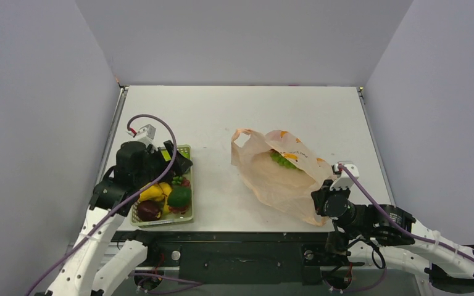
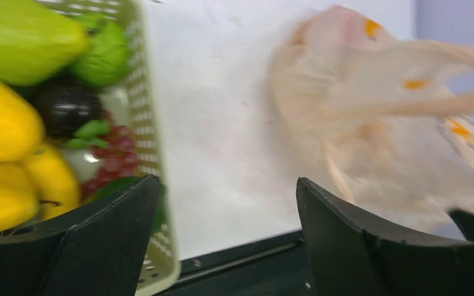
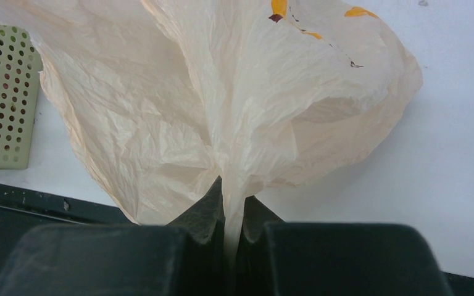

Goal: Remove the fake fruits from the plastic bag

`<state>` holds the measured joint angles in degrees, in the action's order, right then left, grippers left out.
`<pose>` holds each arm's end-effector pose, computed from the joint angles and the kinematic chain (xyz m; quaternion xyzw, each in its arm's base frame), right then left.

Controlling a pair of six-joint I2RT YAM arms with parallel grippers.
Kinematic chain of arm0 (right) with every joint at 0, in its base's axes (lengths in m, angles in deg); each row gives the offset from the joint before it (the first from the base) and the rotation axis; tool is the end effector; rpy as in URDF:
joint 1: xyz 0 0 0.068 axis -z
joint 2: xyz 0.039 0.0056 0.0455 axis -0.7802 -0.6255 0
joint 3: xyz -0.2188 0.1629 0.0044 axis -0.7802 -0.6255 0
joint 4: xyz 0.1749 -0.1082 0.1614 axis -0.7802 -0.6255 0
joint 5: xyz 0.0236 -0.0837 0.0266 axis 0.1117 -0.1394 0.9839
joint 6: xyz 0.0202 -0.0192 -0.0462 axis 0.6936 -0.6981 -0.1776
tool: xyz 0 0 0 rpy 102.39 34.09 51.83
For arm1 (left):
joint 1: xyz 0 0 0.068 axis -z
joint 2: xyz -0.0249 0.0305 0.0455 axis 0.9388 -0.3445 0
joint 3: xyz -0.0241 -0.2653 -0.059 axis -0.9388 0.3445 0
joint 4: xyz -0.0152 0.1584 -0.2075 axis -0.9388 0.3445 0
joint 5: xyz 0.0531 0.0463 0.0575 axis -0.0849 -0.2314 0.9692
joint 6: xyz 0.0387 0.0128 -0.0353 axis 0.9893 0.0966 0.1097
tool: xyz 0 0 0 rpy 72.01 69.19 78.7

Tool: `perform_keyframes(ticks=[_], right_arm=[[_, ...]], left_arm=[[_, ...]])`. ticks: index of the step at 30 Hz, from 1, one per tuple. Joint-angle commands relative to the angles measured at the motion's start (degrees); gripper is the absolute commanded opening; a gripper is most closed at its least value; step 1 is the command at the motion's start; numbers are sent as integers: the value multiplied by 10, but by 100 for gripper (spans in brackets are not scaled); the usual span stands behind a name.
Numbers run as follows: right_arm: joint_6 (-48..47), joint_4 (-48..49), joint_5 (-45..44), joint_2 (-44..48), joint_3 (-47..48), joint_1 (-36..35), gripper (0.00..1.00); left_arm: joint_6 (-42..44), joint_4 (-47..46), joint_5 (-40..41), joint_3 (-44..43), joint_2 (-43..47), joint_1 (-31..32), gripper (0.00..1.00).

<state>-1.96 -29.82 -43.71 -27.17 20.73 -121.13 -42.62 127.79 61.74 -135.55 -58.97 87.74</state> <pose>0.0440 0.0565 0.3023 -0.0164 0.8871 0.1611 0.4323 0.1516 -0.0501 0.3291 -0.1305 0.8851 -0.2135 0.3924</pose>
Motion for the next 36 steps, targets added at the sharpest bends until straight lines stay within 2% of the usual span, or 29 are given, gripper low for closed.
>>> perform_keyframes(ticks=[1, 5, 6, 8, 9, 10, 11, 12, 13, 15, 17, 20, 27, 36], right_arm=[[-14, 7, -4, -18, 39, -5, 0], [-20, 8, -10, -29, 44, -5, 0], [-20, 10, -7, -33, 43, -5, 0], [-21, 19, 3, -39, 39, -5, 0], [-22, 27, 15, -40, 34, -5, 0], [-27, 32, 22, -40, 29, -4, 0], [-32, 38, 44, -41, 25, -5, 0], [-35, 39, 56, -42, 18, -5, 0], [-27, 34, 88, -44, 14, -5, 0], [10, 13, 142, -48, 4, -4, 0], [51, -10, 194, -39, -16, -5, 0], [83, -47, 237, -29, -46, -6, 0], [90, -120, 185, -71, -30, -5, 0], [31, -63, 99, -99, 62, -6, 0]], left_arm=[[-100, -146, -219, 67, 59, 0, 78], [-237, -323, -262, 177, 115, 37, 77], [-251, -374, -255, 201, 120, 68, 77], [-260, -401, -197, 205, 108, 149, 77], [-244, -394, -132, 198, 89, 223, 77], [-235, -381, -92, 178, 77, 262, 76], [-218, -379, -21, 168, 53, 339, 76], [-211, -390, 10, 152, 42, 375, 76], [-201, -417, 62, 147, 20, 440, 76], [-191, -467, 109, 136, -19, 509, 76], [-177, -481, 139, 116, -63, 551, 75], [-160, -490, 176, 81, -121, 591, 74], [-149, -505, 211, 26, -235, 621, 72], [-127, -538, 291, 16, -306, 636, 67]])
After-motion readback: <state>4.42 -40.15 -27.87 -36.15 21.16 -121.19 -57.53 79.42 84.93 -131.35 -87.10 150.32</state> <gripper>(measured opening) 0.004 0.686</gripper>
